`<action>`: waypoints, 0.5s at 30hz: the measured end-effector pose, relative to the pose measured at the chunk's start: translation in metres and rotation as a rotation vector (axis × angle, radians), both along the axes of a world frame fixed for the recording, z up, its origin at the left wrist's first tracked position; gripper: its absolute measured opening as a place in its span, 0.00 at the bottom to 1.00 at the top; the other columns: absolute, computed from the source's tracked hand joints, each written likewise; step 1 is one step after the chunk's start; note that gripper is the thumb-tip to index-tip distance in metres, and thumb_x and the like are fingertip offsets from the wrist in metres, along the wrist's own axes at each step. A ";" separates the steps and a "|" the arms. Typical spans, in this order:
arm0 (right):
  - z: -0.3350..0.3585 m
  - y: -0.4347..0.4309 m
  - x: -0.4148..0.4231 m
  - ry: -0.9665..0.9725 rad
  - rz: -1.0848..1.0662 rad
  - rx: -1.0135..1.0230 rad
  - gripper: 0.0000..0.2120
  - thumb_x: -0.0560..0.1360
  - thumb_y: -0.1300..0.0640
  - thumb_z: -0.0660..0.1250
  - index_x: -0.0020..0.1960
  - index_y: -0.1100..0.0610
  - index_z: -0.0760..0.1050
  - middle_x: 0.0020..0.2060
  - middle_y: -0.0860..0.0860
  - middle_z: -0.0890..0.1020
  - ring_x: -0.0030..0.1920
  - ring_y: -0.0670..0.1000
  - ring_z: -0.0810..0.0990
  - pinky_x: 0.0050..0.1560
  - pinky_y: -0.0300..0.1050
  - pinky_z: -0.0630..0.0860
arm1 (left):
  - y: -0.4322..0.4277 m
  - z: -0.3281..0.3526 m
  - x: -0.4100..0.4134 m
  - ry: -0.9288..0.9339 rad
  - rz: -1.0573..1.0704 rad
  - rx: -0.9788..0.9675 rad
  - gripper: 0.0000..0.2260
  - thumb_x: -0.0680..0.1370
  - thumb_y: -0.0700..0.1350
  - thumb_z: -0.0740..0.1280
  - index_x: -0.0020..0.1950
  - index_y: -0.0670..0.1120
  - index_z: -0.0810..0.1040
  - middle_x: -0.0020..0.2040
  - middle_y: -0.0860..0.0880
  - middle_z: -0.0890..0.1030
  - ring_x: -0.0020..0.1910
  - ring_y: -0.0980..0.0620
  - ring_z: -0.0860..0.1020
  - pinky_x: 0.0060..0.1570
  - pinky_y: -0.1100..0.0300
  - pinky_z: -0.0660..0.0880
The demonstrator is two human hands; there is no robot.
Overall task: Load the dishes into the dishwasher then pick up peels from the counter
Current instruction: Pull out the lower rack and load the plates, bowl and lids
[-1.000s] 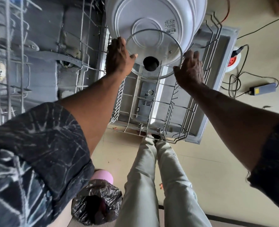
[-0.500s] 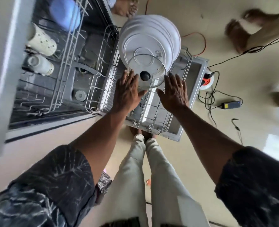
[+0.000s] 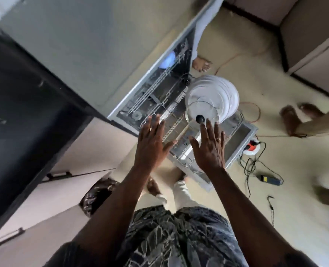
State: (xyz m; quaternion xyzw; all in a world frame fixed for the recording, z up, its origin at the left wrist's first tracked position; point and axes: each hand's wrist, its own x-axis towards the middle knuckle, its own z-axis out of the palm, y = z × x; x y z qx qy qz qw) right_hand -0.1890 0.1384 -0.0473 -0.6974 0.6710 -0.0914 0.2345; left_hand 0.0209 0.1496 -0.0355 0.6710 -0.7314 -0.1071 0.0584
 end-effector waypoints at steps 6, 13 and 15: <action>0.044 0.011 0.068 0.047 0.237 -0.083 0.32 0.83 0.37 0.48 0.82 0.54 0.55 0.82 0.51 0.50 0.82 0.54 0.42 0.80 0.62 0.43 | 0.064 0.027 0.051 0.028 0.289 -0.144 0.35 0.81 0.65 0.59 0.80 0.42 0.63 0.81 0.43 0.59 0.81 0.41 0.54 0.76 0.43 0.59; 0.088 0.070 0.178 0.016 0.439 -0.201 0.35 0.81 0.36 0.47 0.81 0.56 0.58 0.82 0.53 0.53 0.82 0.56 0.45 0.80 0.62 0.45 | 0.170 0.058 0.129 0.039 0.616 -0.122 0.37 0.80 0.67 0.54 0.81 0.44 0.59 0.83 0.45 0.52 0.82 0.43 0.46 0.79 0.43 0.51; 0.095 0.094 0.205 -0.026 0.490 -0.224 0.37 0.80 0.34 0.45 0.80 0.57 0.60 0.82 0.54 0.55 0.82 0.56 0.46 0.80 0.62 0.45 | 0.201 0.063 0.150 0.038 0.693 -0.132 0.37 0.80 0.67 0.56 0.81 0.44 0.59 0.83 0.45 0.52 0.82 0.43 0.46 0.79 0.43 0.51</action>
